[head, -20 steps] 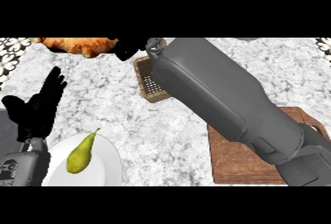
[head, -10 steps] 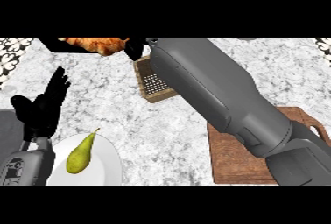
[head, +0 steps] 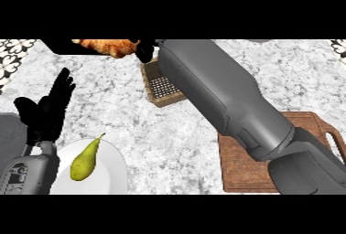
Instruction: Pick the croissant from the cutting board and place it in the basket
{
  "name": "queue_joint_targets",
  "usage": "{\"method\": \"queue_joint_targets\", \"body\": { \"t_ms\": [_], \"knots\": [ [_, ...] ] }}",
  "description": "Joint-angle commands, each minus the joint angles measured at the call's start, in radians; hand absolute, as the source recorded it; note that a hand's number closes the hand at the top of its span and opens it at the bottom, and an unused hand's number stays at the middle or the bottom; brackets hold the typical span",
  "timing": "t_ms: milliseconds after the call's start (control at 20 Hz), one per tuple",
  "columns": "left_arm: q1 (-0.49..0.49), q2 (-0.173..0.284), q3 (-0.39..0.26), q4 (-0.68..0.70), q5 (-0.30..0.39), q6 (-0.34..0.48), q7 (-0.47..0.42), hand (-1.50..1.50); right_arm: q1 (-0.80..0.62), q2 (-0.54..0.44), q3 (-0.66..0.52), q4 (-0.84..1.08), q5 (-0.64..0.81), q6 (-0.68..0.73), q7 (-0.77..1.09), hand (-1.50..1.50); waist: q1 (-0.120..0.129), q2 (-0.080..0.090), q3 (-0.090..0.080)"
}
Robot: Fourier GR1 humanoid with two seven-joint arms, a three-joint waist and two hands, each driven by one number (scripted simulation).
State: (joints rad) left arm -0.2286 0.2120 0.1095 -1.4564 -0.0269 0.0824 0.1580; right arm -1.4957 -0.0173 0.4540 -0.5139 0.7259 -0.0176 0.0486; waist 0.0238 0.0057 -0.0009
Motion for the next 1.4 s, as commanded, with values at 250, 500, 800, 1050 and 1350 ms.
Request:
{"method": "queue_joint_targets", "body": {
  "t_ms": [250,500,800,1050,1350],
  "knots": [
    [0.034,0.001,0.012,-0.039,0.012,-0.012,0.007,0.0,0.005,0.017,-0.011,0.078,0.081,-0.026,-0.02,1.5,-0.003,-0.003,0.0],
    [-0.021,0.025,0.026,-0.012,0.009,-0.019,0.044,0.0,0.041,0.017,0.004,0.112,0.118,-0.069,-0.075,1.5,-0.001,0.0,0.0],
    [0.006,-0.037,-0.031,-0.025,-0.04,0.022,0.017,0.0,-0.001,0.017,-0.034,0.193,0.116,-0.011,-0.099,1.5,0.006,0.001,0.0],
    [0.007,-0.026,0.004,0.011,-0.018,0.009,-0.029,0.0,0.007,0.009,-0.039,0.24,0.126,-0.018,-0.142,1.5,0.007,0.005,0.0],
    [-0.046,-0.033,-0.016,0.007,-0.013,-0.005,0.036,0.0,0.019,0.017,-0.02,0.18,0.071,0.088,-0.043,1.5,0.015,0.002,0.0]
  ]
}}
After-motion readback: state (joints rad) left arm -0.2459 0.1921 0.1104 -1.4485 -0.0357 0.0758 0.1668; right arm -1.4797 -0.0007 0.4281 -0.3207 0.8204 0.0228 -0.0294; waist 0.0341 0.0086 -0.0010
